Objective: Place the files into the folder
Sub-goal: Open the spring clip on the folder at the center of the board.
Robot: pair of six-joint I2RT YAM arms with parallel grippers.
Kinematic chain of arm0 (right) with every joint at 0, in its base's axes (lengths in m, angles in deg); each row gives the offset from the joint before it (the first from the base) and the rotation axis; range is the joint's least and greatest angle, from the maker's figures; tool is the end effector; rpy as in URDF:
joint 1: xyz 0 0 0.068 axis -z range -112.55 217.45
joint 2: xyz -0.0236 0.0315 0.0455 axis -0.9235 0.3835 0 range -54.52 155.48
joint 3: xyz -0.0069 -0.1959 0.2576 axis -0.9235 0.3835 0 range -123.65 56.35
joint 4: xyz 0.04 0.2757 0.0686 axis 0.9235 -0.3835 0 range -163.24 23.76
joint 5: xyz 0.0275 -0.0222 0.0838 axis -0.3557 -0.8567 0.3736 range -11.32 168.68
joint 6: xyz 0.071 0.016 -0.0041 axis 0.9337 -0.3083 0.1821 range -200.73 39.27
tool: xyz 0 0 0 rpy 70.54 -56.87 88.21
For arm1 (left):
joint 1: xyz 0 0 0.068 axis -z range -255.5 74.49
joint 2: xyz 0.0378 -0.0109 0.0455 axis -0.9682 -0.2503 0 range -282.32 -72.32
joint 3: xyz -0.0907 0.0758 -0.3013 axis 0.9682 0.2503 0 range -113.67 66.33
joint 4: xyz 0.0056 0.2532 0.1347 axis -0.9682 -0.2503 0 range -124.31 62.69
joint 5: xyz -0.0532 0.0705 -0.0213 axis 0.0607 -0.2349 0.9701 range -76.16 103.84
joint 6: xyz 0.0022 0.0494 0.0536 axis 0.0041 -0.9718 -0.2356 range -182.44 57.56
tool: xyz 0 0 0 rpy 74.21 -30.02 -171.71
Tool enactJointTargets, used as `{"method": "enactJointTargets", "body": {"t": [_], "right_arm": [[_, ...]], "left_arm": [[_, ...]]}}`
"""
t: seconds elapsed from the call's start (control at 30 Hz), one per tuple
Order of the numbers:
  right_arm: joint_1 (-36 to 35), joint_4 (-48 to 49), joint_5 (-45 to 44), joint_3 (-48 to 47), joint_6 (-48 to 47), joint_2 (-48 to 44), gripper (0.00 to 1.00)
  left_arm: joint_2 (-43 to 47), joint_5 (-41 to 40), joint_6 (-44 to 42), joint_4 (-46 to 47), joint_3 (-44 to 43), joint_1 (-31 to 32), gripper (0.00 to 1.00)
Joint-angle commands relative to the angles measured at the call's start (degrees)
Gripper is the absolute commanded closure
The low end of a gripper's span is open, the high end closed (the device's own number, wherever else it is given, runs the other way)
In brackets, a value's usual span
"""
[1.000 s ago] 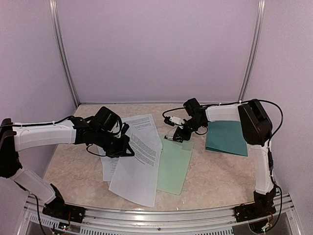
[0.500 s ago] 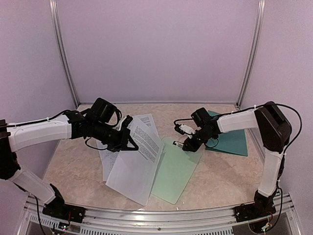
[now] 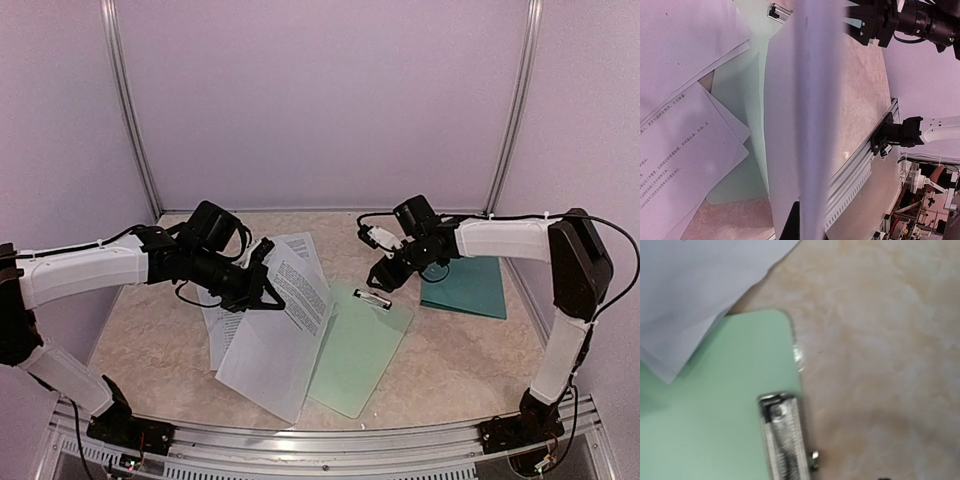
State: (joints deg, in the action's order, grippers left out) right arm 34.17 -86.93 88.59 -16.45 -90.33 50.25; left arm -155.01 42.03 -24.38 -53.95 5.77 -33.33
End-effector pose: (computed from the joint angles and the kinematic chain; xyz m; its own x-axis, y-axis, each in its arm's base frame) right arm 0.3658 0.2525 0.2199 -0.5507 -0.5580 -0.6208 -0.7299 0.6827 0.0338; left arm 0.2314 -0.2483 0.2844 -0.9459 0.1237 -0.2999 0.3040 0.6611 -0.6860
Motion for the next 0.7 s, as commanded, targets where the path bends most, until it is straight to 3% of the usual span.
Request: {"method": "enactJointTargets", "body": {"t": [0.0, 0.23, 0.67], "right_arm": [[-0.22, -1.51, -2.54, -1.3, -3.4, 4.44, 0.33], [1.13, -1.92, 1.55, -3.82, -7.57, 10.32, 0.34], [1.72, -2.37, 5.15, -4.34, -8.94, 14.01, 0.63]], "left_arm": [[0.07, 0.91, -0.45, -0.59, -2.1, 0.32, 1.0], [0.03, 0.47, -0.61, -0.81, -2.37, 0.8, 1.0], [-1.42, 1.12, -1.06, -0.28, -2.79, 1.16, 1.0]]}}
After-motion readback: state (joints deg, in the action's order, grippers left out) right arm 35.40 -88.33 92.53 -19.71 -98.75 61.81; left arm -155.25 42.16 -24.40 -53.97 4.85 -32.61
